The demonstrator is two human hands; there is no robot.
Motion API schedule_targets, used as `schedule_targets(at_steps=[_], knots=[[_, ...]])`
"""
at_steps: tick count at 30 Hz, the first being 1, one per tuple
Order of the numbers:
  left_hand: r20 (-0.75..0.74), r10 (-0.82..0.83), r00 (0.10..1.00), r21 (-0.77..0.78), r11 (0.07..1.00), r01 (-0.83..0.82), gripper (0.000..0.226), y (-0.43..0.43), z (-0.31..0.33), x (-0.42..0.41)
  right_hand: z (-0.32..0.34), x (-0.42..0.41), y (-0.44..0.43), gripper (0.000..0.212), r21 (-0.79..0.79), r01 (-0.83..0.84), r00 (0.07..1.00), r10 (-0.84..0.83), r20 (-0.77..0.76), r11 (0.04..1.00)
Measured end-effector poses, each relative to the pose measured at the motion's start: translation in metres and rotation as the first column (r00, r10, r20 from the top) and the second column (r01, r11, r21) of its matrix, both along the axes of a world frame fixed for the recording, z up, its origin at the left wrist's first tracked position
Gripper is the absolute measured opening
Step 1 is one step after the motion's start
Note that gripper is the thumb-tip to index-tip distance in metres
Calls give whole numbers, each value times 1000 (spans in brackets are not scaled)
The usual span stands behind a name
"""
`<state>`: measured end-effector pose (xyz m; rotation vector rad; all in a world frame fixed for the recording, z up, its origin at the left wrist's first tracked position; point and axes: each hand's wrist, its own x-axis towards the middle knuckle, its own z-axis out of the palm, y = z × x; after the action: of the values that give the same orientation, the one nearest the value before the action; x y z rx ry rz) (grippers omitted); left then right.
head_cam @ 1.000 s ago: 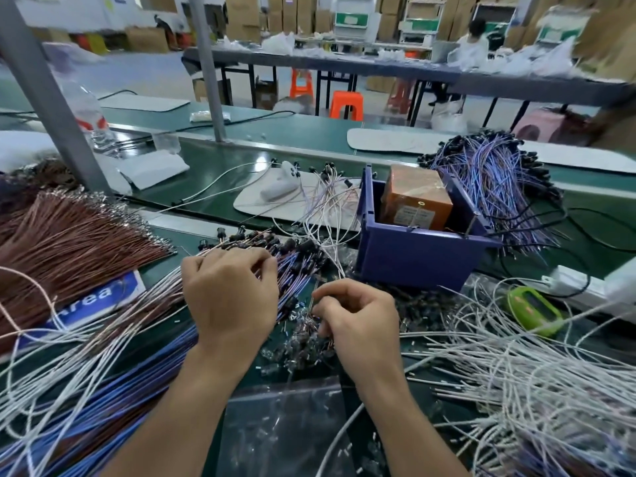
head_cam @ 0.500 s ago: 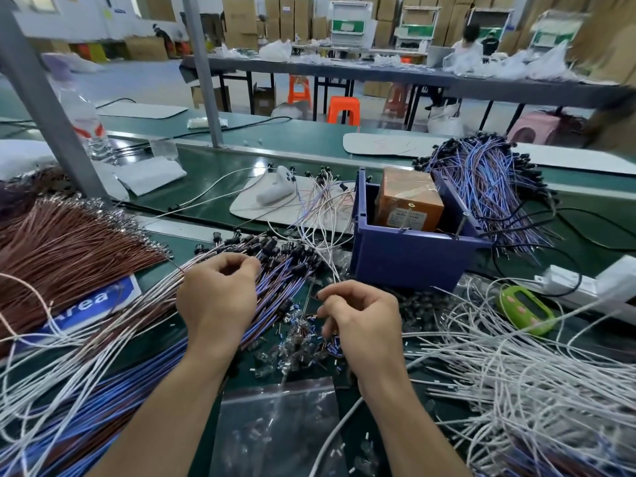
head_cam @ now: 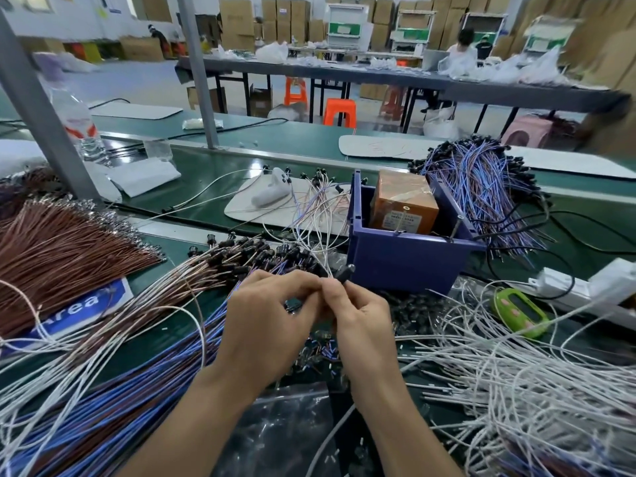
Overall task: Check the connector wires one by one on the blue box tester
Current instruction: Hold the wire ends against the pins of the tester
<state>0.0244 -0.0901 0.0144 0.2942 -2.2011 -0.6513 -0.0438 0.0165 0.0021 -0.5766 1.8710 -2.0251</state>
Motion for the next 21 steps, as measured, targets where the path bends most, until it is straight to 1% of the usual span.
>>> schedule_targets(at_steps=[2,4,6,8,10,12,15,17,18,19,20,21], knots=[[45,-83,996,102,992,78,36,0,-3,-2,0,-2,3,28,16,71,996,-70,-53,997],[69,-132,989,160,980,120,45,-1,-6,-4,2,-7,7,27,-20,184,980,-185,-66,983],[100,-100,990,175,981,81,44,-3,-8,-4,7,-14,12,32,-63,304,952,-306,-14,950],[129,-101,987,255,965,65,39,-7,-10,-4,13,-22,19,45,-125,365,930,-353,102,923],[149,-144,978,319,943,91,39,-10,-12,-5,20,-29,27,47,-221,408,895,-340,287,886],[171,-196,966,357,926,125,39,-9,-10,-6,28,-36,36,47,-279,435,849,-287,443,856],[185,-223,957,384,913,139,33,-11,-9,-4,40,-46,57,52,-352,368,818,-120,562,860],[192,-219,957,407,905,125,27,-17,-6,-1,48,-55,75,51,-393,297,831,-33,555,870],[192,-208,959,419,901,111,24,-20,-3,1,52,-59,83,50,-381,265,852,-30,523,886],[188,-206,960,441,892,105,23,-23,0,2,54,-63,89,49,-324,238,879,-61,473,916],[190,-232,954,472,873,119,23,-26,3,2,53,-67,92,49,-207,217,910,-121,396,954],[208,-297,932,507,848,156,23,-27,6,2,51,-68,93,48,-30,198,942,-182,280,980]])
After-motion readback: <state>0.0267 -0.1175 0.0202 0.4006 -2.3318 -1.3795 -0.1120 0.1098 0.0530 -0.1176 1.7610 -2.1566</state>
